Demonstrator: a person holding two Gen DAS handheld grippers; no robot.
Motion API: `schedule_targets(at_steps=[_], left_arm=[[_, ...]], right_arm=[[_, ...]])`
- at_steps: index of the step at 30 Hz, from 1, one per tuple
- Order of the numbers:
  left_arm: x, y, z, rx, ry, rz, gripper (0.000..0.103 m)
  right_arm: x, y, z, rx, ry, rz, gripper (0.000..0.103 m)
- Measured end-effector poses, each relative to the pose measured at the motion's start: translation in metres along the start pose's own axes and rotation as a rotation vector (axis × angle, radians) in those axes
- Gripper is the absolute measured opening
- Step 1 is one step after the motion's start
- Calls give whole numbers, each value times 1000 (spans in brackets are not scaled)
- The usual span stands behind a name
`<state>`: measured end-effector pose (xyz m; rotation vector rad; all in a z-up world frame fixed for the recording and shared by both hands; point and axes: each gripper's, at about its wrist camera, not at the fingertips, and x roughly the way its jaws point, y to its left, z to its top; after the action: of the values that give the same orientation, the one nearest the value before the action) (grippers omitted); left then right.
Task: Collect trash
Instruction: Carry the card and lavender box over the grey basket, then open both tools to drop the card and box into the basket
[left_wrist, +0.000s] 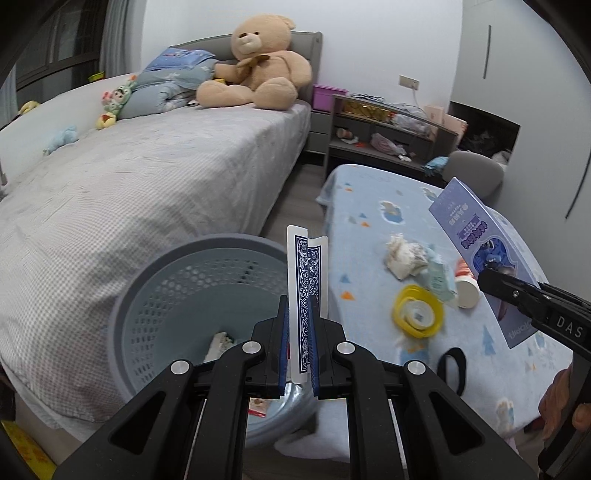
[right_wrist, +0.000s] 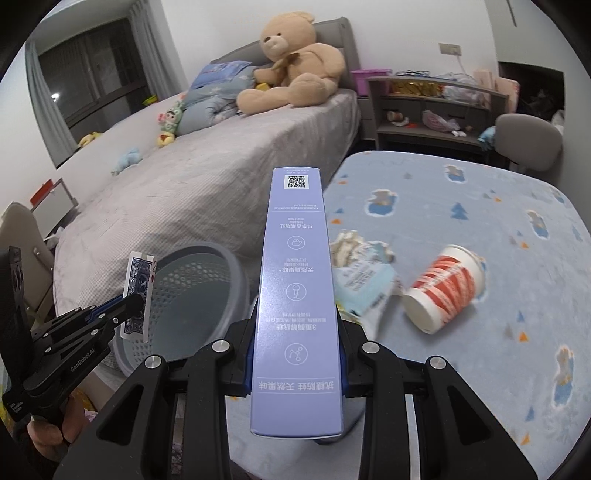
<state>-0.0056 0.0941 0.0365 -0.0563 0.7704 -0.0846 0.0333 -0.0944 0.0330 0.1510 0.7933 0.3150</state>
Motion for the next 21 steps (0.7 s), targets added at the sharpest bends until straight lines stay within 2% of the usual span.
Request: schedule_targets(at_steps=[10,14,21], left_arm=[[14,43,1,-79,17,112,9],[27,51,-2,-97,55,128,9],[32,65,-4,-134,66,158,9]], right_arm=[[42,39,10,-74,42,98,31],[56,50,11,-96,66,125,31],[82,72,8,-138,124,174,31]])
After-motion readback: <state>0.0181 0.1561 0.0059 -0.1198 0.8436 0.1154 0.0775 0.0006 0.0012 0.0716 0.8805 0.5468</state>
